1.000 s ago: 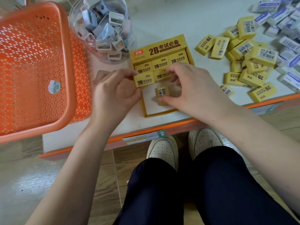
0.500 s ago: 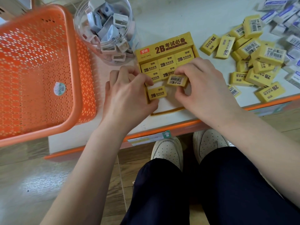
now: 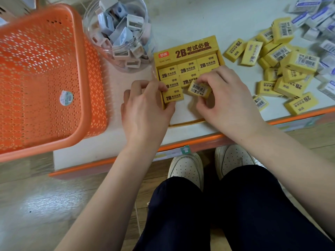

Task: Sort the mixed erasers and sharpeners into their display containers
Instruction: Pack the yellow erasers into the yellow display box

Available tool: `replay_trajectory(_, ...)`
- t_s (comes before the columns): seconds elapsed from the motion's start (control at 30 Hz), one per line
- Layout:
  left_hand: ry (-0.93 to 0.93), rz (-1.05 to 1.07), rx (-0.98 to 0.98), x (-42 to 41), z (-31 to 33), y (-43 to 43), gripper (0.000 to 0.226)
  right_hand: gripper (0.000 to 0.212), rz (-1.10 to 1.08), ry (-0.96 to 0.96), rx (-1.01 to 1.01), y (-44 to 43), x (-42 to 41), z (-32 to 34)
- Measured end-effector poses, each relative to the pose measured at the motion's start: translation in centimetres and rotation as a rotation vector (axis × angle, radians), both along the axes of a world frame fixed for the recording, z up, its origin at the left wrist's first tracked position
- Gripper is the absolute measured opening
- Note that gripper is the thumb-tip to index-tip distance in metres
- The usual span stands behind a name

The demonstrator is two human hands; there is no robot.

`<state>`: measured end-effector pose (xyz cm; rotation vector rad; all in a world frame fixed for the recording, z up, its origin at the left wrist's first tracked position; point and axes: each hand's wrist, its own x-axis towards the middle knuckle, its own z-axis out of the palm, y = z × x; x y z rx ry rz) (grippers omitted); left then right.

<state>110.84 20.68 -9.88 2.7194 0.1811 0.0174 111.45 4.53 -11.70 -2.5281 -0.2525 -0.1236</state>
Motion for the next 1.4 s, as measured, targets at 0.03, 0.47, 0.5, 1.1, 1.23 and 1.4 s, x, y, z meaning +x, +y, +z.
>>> replay_trajectory(0.03,-0.004,-0.002,0.001,0.0,0.0,0.0,0.031,0.031,0.003,-0.004,-0.001,0.0,0.0,0.0)
replay_trajectory(0.47,-0.219,-0.353,-0.161,1.0,0.8,-1.6,0.024,0.045,-0.038,0.033,0.374,-0.4,-0.1,1.6)
replay_trajectory(0.5,-0.218,-0.340,-0.155,0.9,0.6,-1.7,0.022,0.044,-0.036,0.036,0.397,-0.4,-0.2,1.7)
replay_trajectory(1.1,-0.042,-0.193,-0.397,0.7,1.0,-1.9,0.023,0.038,-0.039,0.159,0.642,-0.8,0.5,2.6)
replay_trajectory(1.23,0.045,-0.186,-0.434,0.4,1.9,-2.3,0.026,0.034,-0.038,0.157,0.680,-0.7,0.5,2.6)
replay_trajectory(1.4,0.069,-0.062,-0.556,0.4,2.2,-2.8,0.014,0.027,0.005,-0.006,0.513,-0.9,0.4,2.2)
